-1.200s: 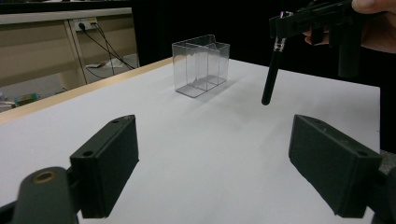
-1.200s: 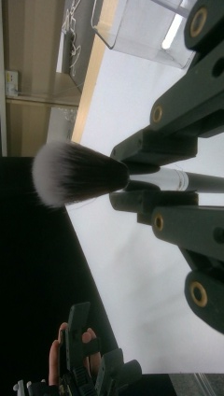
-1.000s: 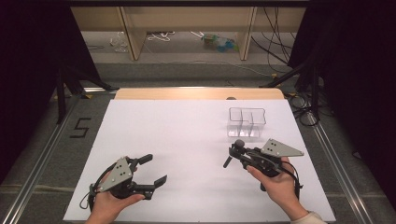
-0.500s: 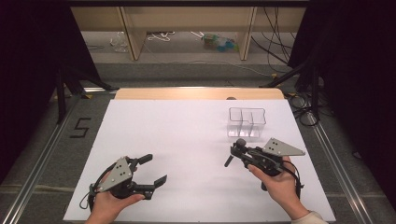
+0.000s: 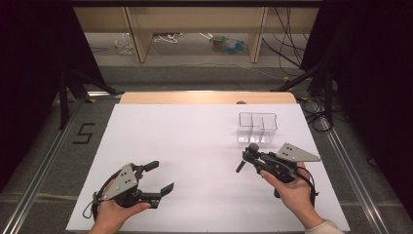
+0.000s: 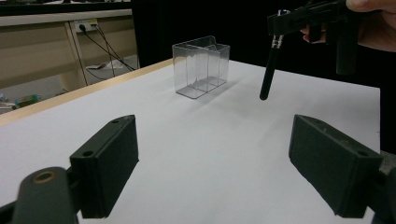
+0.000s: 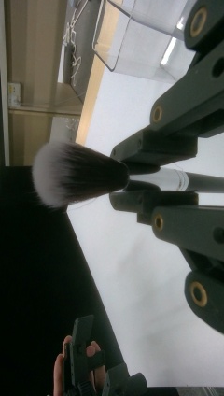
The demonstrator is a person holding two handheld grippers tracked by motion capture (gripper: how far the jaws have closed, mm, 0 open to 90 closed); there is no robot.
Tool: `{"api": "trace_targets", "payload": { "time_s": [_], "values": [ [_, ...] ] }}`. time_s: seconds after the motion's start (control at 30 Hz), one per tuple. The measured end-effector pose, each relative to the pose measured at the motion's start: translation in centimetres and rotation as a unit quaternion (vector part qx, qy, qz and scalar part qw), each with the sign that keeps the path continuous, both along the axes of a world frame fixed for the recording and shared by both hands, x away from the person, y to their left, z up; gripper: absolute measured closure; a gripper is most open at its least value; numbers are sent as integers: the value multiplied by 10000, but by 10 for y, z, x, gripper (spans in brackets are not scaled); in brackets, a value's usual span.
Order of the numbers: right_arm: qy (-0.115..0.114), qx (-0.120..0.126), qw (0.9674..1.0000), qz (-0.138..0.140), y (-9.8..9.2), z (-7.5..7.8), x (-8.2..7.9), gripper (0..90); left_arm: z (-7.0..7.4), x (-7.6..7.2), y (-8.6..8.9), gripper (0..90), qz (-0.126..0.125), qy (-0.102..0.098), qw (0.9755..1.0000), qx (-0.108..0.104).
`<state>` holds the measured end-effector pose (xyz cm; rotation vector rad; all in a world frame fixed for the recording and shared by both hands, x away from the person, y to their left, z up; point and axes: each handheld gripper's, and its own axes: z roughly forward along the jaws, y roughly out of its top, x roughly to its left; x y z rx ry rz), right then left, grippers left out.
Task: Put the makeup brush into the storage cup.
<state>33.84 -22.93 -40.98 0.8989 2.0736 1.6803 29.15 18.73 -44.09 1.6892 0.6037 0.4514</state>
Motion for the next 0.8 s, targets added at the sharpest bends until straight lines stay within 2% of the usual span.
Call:
{"api": "trace_targets", "payload": {
  "time_s": [0.07, 0.17, 0.47, 0.8],
  "values": [
    [35, -15, 10000, 0, -1, 0, 0, 784, 0, 0, 0, 160, 16, 37, 10000, -32],
    [-66, 63, 10000, -25, -1, 0, 1, 784, 0, 0, 0, 160, -3, 0, 10000, 12],
    [-25, 64, 10000, -26, -1, 0, 1, 784, 0, 0, 0, 160, 2, 6, 10000, 11],
    [7, -39, 10000, -52, -4, 2, 1, 784, 0, 0, 0, 160, 3, 6, 10000, 11]
  ]
}}
